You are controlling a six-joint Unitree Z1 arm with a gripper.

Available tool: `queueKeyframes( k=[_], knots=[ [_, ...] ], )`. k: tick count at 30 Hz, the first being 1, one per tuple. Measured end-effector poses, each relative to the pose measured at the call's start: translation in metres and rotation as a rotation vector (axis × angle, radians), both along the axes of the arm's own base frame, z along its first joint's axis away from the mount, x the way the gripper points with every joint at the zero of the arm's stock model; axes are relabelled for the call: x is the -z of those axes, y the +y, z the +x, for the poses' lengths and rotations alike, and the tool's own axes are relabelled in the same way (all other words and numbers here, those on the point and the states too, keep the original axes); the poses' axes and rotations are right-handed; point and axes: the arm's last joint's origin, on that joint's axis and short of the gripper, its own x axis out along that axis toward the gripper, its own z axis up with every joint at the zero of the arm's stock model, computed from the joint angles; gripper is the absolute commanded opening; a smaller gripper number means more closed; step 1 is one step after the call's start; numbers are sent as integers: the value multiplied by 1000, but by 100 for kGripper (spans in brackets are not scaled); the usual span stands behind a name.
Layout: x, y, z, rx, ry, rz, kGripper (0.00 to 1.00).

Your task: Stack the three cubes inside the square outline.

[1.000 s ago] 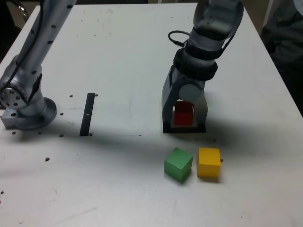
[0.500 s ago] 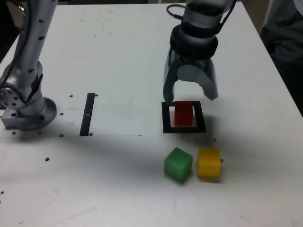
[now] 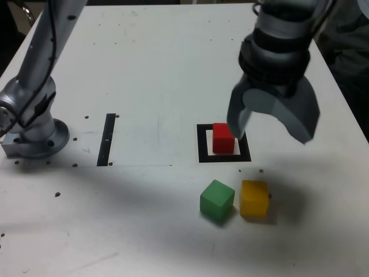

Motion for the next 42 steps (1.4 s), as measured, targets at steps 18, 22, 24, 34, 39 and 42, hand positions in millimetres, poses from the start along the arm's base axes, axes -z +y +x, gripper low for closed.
queueKeyframes(
  k=[18,22,24,34,39,42],
  knots=[
    [21,-18,8,408,81,43,99],
    [23,-25,4,439,90,59,98],
    [26,-29,3,449,98,61,98],
    [54,-44,4,455,161,50,97],
    [65,-47,8,443,164,25,96],
    [72,-48,8,436,172,14,95]
  ],
)
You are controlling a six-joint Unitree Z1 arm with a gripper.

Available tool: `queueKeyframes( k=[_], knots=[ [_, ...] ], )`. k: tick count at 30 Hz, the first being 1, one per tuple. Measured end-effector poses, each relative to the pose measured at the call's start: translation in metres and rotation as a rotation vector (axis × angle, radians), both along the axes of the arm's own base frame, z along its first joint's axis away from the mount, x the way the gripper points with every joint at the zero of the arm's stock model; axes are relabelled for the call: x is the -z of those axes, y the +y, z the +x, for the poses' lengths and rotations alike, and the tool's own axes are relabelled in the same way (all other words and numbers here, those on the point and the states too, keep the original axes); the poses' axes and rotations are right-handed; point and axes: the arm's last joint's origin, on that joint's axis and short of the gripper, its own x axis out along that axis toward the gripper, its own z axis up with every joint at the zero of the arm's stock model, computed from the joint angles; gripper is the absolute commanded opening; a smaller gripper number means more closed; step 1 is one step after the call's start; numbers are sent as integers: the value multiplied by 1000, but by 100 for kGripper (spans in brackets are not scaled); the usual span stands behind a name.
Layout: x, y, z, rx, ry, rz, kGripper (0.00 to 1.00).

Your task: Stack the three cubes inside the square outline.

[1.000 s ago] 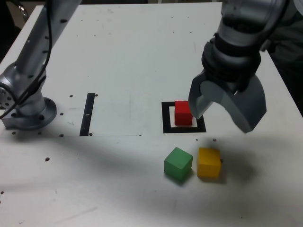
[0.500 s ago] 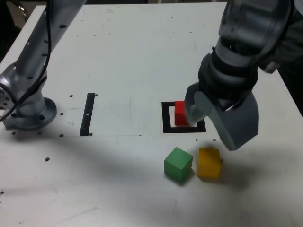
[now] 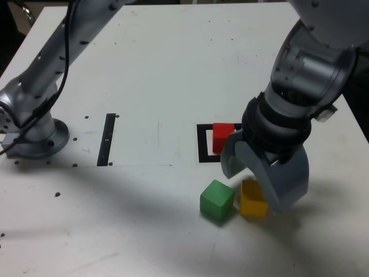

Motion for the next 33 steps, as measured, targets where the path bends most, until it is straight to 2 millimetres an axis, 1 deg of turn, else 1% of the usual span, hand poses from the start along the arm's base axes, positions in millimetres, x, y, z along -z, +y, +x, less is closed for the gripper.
queueKeyframes(
  k=[4,9,13,20,24,27,33],
  knots=[
    [7,-1,0,-17,1,-15,92],
    [9,-1,0,-35,-3,-14,83],
    [10,-1,0,-51,-4,-11,70],
    [16,-3,2,-81,-5,-13,44],
    [16,-7,1,-82,-8,-15,33],
    [16,-8,2,-81,-12,-17,29],
    [14,-8,2,-81,-17,-19,28]
  ],
)
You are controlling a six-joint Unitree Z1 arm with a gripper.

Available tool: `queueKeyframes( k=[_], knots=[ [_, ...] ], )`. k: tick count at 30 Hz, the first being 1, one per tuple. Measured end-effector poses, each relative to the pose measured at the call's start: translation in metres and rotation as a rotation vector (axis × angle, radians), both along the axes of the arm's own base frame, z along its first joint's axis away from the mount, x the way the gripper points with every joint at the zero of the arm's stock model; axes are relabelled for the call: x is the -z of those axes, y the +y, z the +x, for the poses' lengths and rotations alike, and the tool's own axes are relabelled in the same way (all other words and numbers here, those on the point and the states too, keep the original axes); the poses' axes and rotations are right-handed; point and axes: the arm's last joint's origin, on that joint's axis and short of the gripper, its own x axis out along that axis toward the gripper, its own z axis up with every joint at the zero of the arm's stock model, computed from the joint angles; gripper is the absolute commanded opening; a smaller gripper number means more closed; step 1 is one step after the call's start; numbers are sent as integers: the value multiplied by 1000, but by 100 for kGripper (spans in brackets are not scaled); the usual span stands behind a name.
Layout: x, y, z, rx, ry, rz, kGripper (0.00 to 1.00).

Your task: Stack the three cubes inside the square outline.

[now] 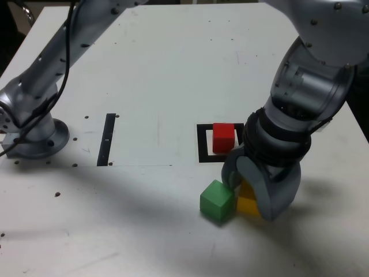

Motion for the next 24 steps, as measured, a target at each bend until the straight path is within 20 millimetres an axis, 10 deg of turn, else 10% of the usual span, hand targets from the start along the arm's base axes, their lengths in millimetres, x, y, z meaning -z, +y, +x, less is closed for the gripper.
queueKeyframes(
  k=[24],
  knots=[
    [-47,29,-5,-42,-3,53,26]
  ],
)
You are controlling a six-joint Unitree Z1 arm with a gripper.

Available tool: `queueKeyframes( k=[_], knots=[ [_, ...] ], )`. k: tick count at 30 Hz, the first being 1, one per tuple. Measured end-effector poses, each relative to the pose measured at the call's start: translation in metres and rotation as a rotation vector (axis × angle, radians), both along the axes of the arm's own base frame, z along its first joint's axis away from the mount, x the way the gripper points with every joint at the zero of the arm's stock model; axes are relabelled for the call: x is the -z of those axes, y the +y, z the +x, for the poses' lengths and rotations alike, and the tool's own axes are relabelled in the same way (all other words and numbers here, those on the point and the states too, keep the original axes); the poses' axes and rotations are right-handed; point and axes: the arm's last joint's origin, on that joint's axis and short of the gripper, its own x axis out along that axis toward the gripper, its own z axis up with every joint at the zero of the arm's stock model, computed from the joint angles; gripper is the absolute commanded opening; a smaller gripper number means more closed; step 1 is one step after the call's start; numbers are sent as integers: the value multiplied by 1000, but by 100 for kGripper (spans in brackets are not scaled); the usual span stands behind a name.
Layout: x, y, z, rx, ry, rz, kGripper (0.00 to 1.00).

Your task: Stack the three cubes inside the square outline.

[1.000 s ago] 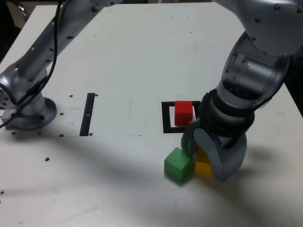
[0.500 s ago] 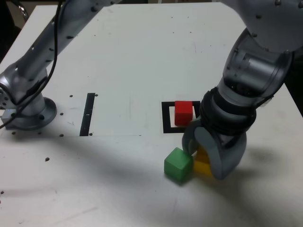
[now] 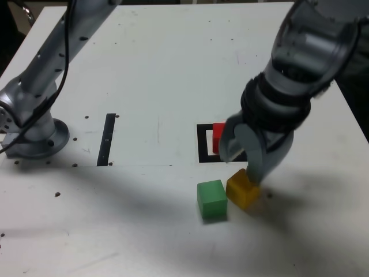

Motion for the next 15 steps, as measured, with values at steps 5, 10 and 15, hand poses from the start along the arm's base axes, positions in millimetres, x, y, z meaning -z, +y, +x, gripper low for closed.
queueKeyframes(
  k=[5,10,15],
  knots=[
    [-11,8,-2,-11,-17,-2,72],
    [-11,7,-3,-7,-14,-11,99],
    [-17,2,-7,15,-29,-11,100]
  ],
)
